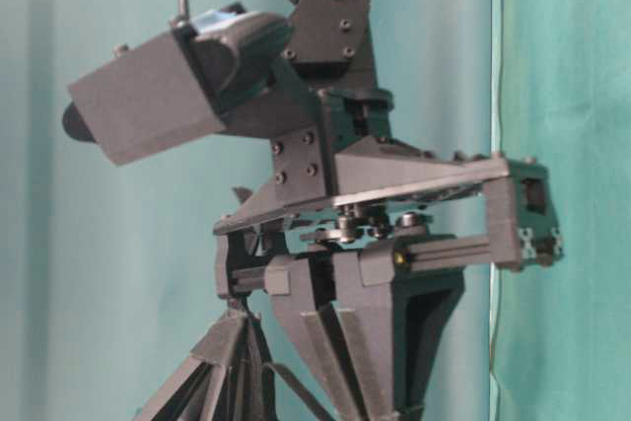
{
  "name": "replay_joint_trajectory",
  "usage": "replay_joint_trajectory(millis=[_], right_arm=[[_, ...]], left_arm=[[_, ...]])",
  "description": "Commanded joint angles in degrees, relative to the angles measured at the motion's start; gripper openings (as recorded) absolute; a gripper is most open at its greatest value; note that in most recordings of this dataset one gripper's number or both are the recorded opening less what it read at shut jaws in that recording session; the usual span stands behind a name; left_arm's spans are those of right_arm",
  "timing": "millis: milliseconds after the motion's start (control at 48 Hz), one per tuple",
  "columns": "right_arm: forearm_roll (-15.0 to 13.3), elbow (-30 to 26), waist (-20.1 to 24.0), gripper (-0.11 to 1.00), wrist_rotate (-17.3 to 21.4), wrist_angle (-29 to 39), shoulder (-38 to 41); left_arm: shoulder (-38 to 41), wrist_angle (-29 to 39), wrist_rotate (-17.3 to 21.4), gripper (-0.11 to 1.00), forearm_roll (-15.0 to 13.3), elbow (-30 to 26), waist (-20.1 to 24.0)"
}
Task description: Peel off the Velcro with your right arm.
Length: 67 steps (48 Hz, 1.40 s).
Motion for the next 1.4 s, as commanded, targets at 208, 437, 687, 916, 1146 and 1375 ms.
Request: replay_joint_trajectory(millis=[208, 437, 687, 916, 1146, 1375], right_arm=[[-0.09, -1.05, 2.02, -0.09, 0.18, -0.18, -0.26], [-0.09, -1.14, 2.81, -0.09, 0.79, -0.18, 0.18], [-0.09, -0.88, 3.25, -0.09, 3.78, -0.18, 0.35], [-0.09, -0.70, 4.57, -0.09, 3.78, 0.62, 0.35], [-0.09, -0.79, 5.45, -0.09, 4.57, 2.20, 0.35], [0.00, -0.79, 5.36, -0.09, 5.98, 2.64, 0.18]], left_arm=[[-0.26, -0.79, 0.09, 0.10, -0.09, -0.70, 1.32], [-0.26, -0.79, 0.09, 0.10, -0.09, -0.70, 1.76], [-0.26, -0.79, 0.09, 0.10, -0.09, -0.70, 2.11], [-0.35, -0.79, 0.09, 0.10, -0.09, -0.70, 2.46], [-0.35, -0.88, 0.09, 0.10, 0.00, -0.70, 2.99], [-0.35, -0.79, 0.09, 0.10, -0.09, -0.70, 2.99]])
